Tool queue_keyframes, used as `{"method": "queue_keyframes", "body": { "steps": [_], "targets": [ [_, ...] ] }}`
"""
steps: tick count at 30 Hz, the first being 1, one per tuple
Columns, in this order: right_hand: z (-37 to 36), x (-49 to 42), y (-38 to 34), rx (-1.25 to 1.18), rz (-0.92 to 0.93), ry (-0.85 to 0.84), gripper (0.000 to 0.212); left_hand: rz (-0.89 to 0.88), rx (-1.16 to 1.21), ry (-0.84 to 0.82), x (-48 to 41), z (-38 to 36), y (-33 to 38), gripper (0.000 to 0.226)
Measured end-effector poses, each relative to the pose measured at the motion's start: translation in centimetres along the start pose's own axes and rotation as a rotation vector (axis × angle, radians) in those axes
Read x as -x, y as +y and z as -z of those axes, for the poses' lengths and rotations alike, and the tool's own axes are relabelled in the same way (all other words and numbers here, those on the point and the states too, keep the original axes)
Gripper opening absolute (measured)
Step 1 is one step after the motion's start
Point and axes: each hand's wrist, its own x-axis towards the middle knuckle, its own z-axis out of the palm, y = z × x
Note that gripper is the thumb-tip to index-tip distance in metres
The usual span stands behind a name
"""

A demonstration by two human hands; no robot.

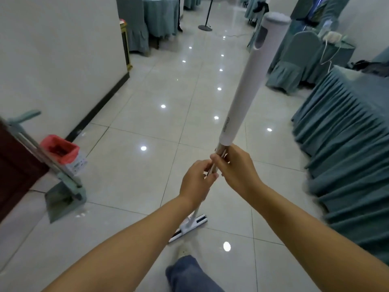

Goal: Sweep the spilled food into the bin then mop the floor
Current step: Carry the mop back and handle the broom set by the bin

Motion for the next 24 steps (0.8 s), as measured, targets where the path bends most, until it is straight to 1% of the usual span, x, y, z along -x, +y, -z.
{"method": "queue_keyframes", "body": {
  "steps": [4,8,12,16,20,24],
  "targets": [
    [-2.2,-6.4,-0.2,0.0,0.063,0.0,0.013,0.096,0.026,0.03,-4.6,2.2,-1.8,0.008],
    [-4.5,-13.8,-1.1,0.01,0.119,-0.031,0.016,0.176,-0.031,0.081,-10.4,5.1,-2.3,0.006],
    [-6.6,-21.2,-3.2,0.039,0.122,-0.09,0.019,0.227,-0.036,0.138,-16.2,8.6,-2.3,0.007],
    [-8.9,-27.6,-6.4,-0.003,0.138,-0.124,0.016,0.267,-0.013,0.181,-21.1,12.7,-2.9,0.009],
    [-12.1,-34.1,-9.8,0.003,0.163,-0.151,0.017,0.264,-0.047,0.187,-26.3,18.0,-4.2,0.007],
    [-16.1,-40.8,-13.5,0.021,0.191,-0.13,0.017,0.207,-0.08,0.193,-32.1,24.6,-6.2,0.006]
  ]
}}
